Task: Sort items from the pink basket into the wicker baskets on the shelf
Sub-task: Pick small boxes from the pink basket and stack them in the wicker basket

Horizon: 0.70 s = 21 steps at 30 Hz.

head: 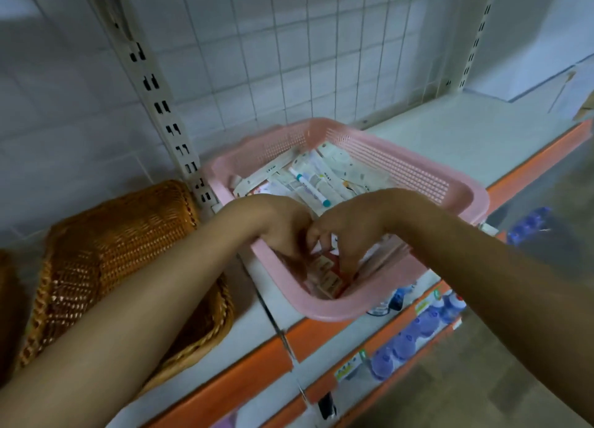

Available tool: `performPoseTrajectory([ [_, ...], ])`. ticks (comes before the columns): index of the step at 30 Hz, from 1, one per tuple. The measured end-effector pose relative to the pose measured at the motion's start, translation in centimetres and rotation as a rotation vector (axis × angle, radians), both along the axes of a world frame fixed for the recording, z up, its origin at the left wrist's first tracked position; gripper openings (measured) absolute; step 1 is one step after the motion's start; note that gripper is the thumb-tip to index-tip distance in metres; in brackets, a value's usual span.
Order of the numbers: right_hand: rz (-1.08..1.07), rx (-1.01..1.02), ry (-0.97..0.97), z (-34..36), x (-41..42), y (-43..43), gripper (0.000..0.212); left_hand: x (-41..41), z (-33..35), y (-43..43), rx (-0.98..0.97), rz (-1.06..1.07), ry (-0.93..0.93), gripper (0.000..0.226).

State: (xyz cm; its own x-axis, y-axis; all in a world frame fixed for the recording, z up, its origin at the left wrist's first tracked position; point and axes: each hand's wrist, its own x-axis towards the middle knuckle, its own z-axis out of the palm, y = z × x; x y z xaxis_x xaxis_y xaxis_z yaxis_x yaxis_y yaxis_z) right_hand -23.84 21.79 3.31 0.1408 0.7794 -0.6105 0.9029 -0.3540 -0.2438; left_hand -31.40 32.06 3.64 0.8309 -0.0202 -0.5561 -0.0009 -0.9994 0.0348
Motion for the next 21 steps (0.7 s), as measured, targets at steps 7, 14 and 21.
performPoseTrajectory([
  [7,0.087,0.034,0.024,-0.7,0.3,-0.3,0.034,0.0,0.6,-0.7,0.011,0.097,-0.045,0.040],
  [14,-0.012,0.189,0.109,-0.4,0.7,-0.8,0.014,-2.0,1.4,-1.5,0.042,0.251,-0.195,0.022],
  [21,-0.142,0.470,0.075,1.0,0.3,-1.7,0.024,-4.6,2.1,-3.2,-0.078,0.503,-0.739,0.022],
])
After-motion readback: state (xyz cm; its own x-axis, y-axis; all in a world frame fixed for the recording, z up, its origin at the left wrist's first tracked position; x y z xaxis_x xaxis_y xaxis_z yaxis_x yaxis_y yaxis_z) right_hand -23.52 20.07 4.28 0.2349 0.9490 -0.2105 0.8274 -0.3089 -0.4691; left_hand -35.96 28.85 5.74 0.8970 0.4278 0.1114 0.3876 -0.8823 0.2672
